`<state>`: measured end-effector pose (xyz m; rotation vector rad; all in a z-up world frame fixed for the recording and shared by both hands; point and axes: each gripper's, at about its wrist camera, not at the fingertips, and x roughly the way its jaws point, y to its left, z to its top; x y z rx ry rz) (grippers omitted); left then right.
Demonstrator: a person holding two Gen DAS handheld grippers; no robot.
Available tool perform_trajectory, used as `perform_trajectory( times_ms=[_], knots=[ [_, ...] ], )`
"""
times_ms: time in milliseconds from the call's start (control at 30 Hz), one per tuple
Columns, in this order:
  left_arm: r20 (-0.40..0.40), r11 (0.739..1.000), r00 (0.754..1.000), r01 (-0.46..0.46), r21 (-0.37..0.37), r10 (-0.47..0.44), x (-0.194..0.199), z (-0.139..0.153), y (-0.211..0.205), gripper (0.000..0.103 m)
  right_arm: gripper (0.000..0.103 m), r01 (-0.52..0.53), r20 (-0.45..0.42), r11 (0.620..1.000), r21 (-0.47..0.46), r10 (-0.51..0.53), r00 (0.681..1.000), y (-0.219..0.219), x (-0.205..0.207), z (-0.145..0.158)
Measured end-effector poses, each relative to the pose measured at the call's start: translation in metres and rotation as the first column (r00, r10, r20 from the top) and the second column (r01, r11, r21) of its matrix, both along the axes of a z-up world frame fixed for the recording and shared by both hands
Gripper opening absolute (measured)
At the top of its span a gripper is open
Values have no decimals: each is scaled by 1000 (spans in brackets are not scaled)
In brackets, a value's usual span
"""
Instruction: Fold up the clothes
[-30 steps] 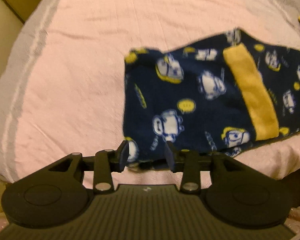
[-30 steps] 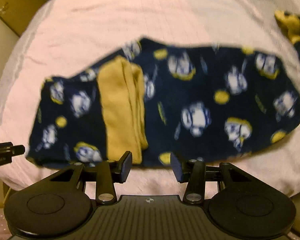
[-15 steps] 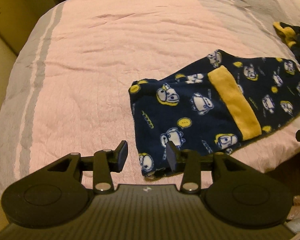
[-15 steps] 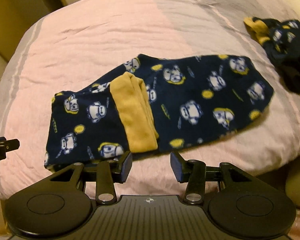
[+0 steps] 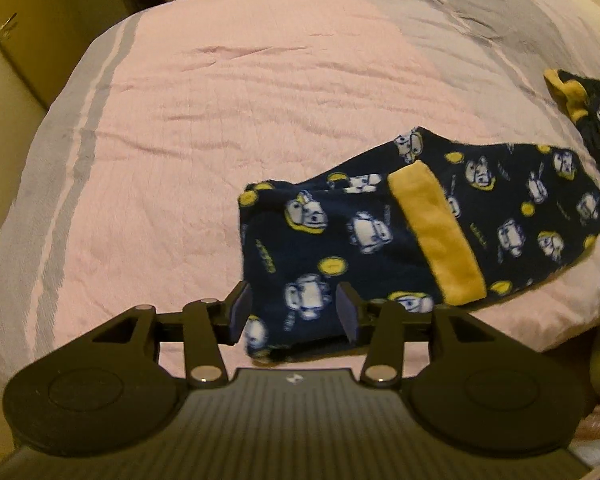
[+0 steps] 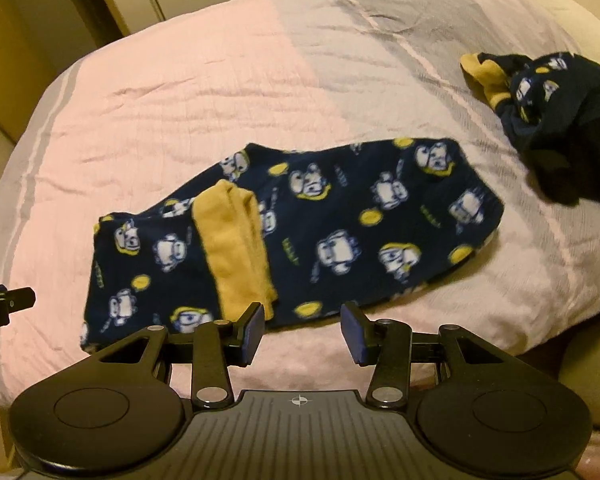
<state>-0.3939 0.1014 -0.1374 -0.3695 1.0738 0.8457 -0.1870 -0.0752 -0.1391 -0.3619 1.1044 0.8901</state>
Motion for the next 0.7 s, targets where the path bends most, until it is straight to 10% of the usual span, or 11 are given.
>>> perform_trajectory(
  times_ms=[300, 433, 700],
  knots=[
    [30, 990, 989, -142, -13, 142, 41, -1, -52, 44, 46, -82, 15, 996, 22, 82, 997, -28, 86, 1],
    [30, 983, 983, -182, -33, 183, 44, -11, -66, 44, 46, 0, -113, 997, 80, 9, 994, -48, 134, -24],
    [-42, 956, 961, -277, -97, 274, 46, -51, -60, 44, 53, 349, -458, 925, 149, -248, 854, -107, 226, -120]
  ],
)
